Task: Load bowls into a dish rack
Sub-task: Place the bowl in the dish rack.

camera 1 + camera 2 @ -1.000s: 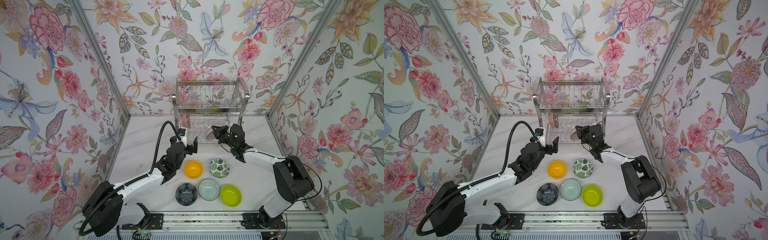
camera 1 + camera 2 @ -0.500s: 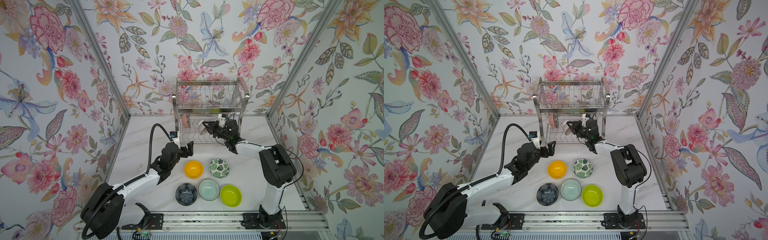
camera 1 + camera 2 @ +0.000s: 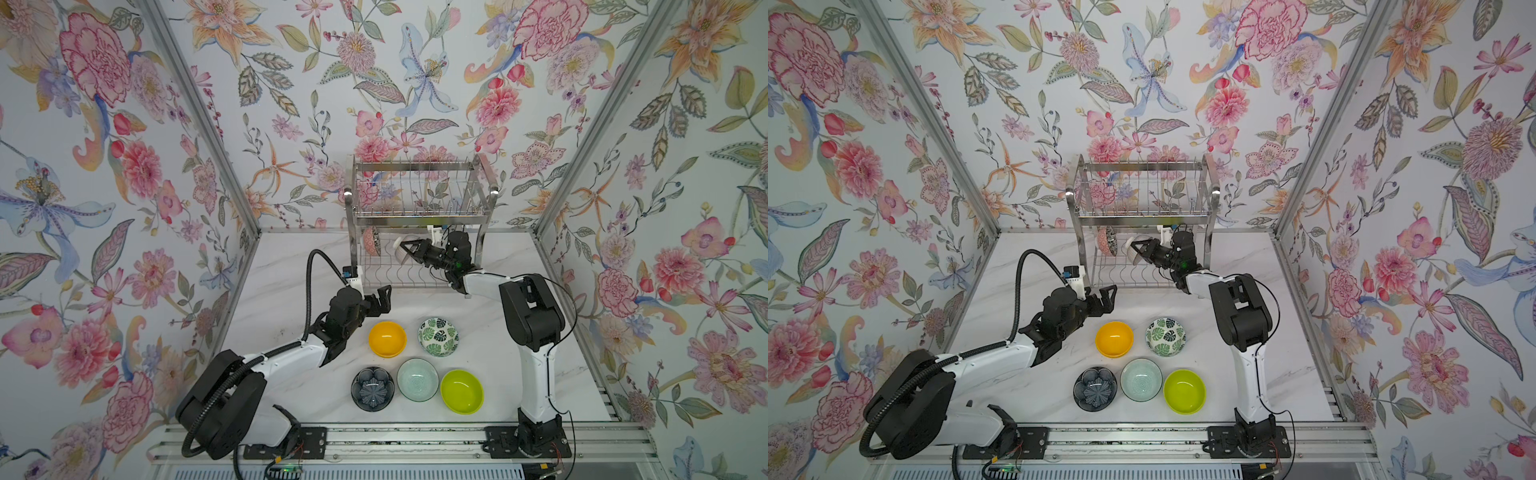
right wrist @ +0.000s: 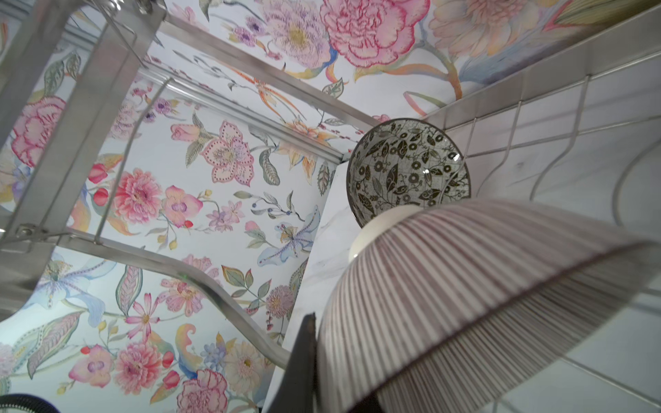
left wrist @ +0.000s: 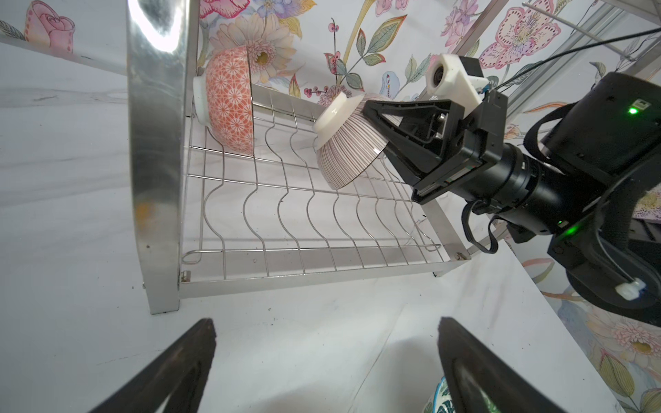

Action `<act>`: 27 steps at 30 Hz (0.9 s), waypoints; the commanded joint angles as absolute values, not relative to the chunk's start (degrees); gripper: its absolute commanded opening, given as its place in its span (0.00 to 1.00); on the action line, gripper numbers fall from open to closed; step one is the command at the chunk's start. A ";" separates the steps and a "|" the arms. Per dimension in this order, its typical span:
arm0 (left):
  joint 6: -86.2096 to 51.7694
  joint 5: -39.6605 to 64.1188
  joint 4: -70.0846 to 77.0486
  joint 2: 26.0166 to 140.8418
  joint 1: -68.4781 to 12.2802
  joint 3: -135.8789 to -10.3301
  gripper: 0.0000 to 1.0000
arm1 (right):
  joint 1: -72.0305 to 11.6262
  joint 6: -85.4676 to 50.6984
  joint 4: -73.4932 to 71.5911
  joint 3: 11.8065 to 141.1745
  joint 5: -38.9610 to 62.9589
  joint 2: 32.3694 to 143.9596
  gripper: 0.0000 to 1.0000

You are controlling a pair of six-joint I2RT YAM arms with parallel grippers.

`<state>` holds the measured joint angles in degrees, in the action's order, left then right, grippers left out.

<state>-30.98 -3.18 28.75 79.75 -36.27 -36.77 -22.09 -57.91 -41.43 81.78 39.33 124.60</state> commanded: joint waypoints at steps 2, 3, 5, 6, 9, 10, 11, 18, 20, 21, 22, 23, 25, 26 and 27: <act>-32.23 -2.90 29.32 80.33 -35.69 -39.23 0.99 | -21.91 -51.81 -42.00 88.63 45.84 127.09 0.00; -32.26 -2.84 29.08 80.40 -35.68 -39.45 0.99 | -21.88 -50.92 -40.87 90.14 46.49 128.31 0.00; -32.26 -2.83 28.44 80.46 -35.60 -39.99 0.99 | -21.80 -48.97 -38.72 92.97 47.58 130.28 0.00; -32.26 -2.91 28.06 80.59 -35.53 -40.22 0.99 | -21.80 -48.45 -38.03 94.22 48.06 131.25 0.00; -32.25 -3.24 27.15 80.44 -35.26 -40.44 0.99 | -21.71 -48.66 -37.96 97.47 49.26 134.05 0.00; -32.26 -3.31 26.92 80.35 -35.20 -40.45 0.99 | -21.71 -48.91 -38.05 98.70 49.82 134.95 0.00; -32.24 -3.28 26.77 80.27 -35.02 -40.51 0.99 | -21.75 -49.04 -37.94 99.67 50.07 135.57 0.00; -32.17 -3.26 25.92 79.59 -33.89 -40.04 0.99 | -21.73 -49.79 -36.38 107.77 52.11 140.78 0.00; -32.26 -3.22 25.81 79.47 -33.60 -39.94 0.99 | -21.71 -50.16 -35.52 110.19 52.37 142.27 0.00; -32.26 -3.13 25.73 79.39 -33.45 -39.86 0.99 | -21.71 -50.47 -35.35 111.56 52.70 143.14 0.00; -32.26 -3.03 25.64 79.37 -33.27 -39.88 0.99 | -21.85 -50.78 -35.18 112.98 52.87 144.02 0.00; -32.26 -3.00 25.57 79.23 -33.14 -39.90 0.99 | -21.80 -50.80 -34.32 114.07 52.52 144.66 0.00; -32.26 -2.86 25.07 79.10 -32.79 -39.94 0.99 | -21.80 -50.89 -33.57 116.52 52.26 146.07 0.00; -32.26 -2.76 24.92 78.97 -32.55 -39.98 0.99 | -21.88 -50.98 -33.14 117.55 52.21 146.73 0.00; -32.26 -2.70 24.74 78.84 -32.39 -39.93 0.99 | -21.88 -50.97 -32.50 118.89 52.20 147.54 0.00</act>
<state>-31.64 -3.18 26.48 79.88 -33.34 -38.96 -22.02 -51.24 -31.75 115.00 51.09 146.41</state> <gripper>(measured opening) 0.989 0.088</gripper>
